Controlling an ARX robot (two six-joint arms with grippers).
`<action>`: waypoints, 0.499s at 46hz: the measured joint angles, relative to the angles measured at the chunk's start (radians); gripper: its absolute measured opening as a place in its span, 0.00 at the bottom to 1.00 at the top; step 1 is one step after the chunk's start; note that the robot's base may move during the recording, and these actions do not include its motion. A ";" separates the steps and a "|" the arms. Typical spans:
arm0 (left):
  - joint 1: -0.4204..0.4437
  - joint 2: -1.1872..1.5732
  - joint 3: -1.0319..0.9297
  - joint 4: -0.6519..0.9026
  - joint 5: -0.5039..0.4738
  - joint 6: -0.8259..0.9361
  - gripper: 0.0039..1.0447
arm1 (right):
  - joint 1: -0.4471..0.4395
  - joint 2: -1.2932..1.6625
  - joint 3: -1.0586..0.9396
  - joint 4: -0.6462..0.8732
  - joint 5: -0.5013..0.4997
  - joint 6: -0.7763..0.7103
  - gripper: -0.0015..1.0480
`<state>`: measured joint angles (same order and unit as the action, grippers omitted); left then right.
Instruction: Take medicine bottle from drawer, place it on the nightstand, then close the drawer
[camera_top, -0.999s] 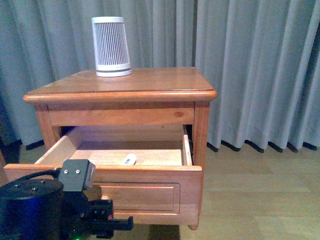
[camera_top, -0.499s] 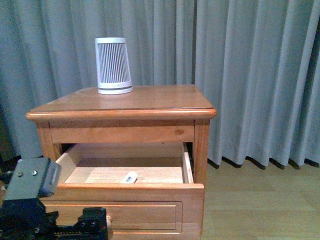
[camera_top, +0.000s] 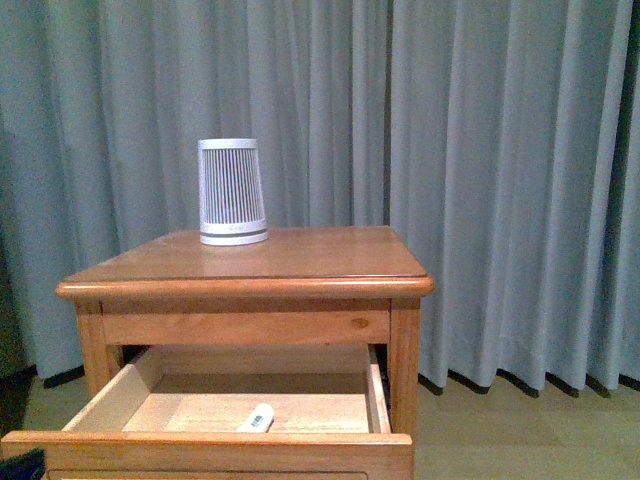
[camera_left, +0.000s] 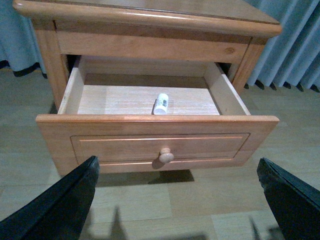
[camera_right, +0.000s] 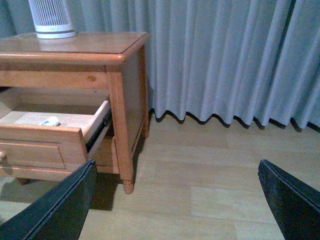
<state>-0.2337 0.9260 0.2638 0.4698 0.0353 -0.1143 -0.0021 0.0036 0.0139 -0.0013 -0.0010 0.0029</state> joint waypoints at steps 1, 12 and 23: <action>-0.006 -0.038 -0.011 -0.027 -0.011 0.000 0.94 | 0.000 0.000 0.000 0.000 0.000 0.000 0.93; -0.181 -0.501 -0.129 -0.369 -0.233 -0.030 0.94 | 0.000 0.000 0.000 0.000 0.000 0.000 0.93; -0.270 -0.702 -0.167 -0.505 -0.384 -0.095 0.94 | 0.000 0.000 0.000 0.000 0.000 0.000 0.93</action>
<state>-0.5034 0.2245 0.0963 -0.0353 -0.3489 -0.2096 -0.0021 0.0036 0.0139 -0.0013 -0.0013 0.0029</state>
